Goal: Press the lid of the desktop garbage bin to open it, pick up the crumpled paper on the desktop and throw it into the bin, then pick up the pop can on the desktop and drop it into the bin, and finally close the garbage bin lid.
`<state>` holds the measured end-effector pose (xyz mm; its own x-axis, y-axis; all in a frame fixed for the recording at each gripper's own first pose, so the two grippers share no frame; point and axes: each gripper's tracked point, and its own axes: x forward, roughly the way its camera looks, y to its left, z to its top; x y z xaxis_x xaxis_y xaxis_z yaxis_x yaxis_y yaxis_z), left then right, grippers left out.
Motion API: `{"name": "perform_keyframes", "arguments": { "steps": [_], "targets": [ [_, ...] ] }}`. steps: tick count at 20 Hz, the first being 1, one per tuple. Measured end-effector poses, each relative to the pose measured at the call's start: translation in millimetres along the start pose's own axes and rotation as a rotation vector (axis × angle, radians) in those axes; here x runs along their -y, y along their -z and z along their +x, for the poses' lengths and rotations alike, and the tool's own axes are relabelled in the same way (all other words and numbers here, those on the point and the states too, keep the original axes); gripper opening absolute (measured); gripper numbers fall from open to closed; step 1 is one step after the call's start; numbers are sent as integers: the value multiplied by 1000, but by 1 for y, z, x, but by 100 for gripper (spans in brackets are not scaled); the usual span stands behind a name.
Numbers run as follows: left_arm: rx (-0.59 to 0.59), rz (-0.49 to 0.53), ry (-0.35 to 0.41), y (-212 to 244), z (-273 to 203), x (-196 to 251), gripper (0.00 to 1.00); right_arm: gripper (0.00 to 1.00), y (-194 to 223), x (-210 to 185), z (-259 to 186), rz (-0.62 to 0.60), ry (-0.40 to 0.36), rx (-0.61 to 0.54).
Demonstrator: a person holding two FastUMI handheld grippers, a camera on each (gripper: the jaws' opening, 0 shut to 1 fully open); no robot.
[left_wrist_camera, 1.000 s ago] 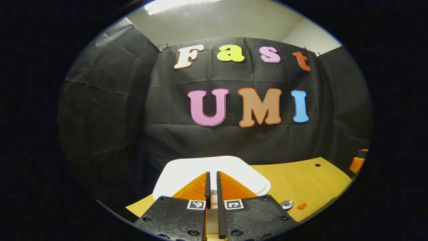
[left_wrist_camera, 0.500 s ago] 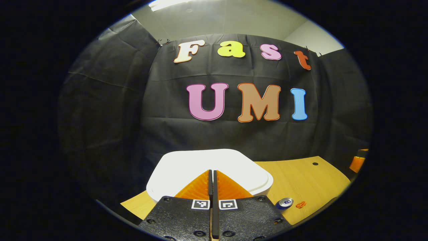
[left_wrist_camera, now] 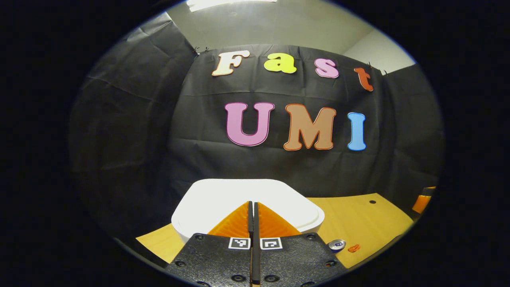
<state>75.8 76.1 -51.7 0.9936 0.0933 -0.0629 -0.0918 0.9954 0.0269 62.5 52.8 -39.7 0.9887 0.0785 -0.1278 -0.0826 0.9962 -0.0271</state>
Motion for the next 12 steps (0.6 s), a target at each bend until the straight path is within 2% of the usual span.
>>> {"name": "perform_keyframes", "arguments": {
  "steps": [2,5,8,12],
  "targets": [
    [-9,31,26,-2,0,1,0,96,1,1,-3,10,-3,-2],
    [-19,5,35,-13,1,-4,0,96,2,1,-8,31,-4,2],
    [42,46,15,-43,-2,-6,0,96,7,2,-9,44,-4,-1],
    [110,95,50,-78,-13,8,0,96,14,0,-8,50,-21,-11]
  ]
}}
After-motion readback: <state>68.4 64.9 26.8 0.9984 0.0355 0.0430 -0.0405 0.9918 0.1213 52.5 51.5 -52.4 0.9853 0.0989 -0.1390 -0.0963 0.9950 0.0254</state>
